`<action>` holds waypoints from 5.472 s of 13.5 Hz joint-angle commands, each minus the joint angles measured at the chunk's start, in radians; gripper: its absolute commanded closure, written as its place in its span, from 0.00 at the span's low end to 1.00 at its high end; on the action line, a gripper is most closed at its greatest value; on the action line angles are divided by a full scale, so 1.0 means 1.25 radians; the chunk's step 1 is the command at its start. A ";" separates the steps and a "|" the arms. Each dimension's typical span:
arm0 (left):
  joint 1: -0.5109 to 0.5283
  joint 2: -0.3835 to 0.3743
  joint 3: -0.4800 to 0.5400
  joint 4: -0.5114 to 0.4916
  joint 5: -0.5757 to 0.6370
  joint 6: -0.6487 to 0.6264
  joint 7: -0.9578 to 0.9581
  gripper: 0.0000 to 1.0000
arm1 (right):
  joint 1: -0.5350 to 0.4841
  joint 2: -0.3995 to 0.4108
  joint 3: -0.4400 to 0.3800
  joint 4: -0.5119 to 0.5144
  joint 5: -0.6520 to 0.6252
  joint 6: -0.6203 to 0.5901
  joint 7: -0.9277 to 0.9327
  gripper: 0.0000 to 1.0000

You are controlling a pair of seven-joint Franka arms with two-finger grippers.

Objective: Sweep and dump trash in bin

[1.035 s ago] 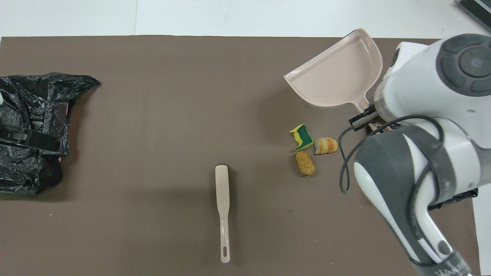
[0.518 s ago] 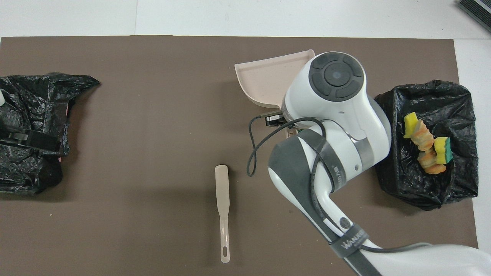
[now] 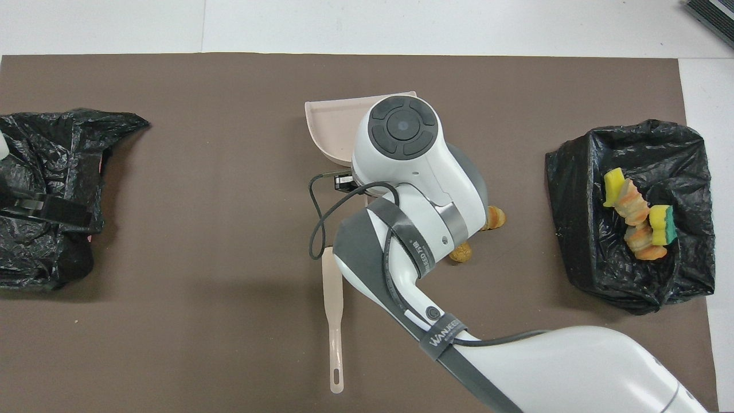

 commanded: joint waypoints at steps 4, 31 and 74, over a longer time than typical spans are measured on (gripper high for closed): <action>-0.004 -0.024 0.001 -0.032 0.013 0.020 0.005 0.00 | 0.035 0.059 -0.002 0.028 0.009 0.061 0.050 1.00; -0.231 0.183 -0.008 -0.028 0.024 0.309 -0.357 0.00 | -0.012 -0.215 0.002 -0.176 0.101 -0.047 0.091 0.09; -0.432 0.468 0.001 0.146 0.070 0.344 -0.490 1.00 | 0.132 -0.531 -0.002 -0.740 0.202 0.183 0.230 1.00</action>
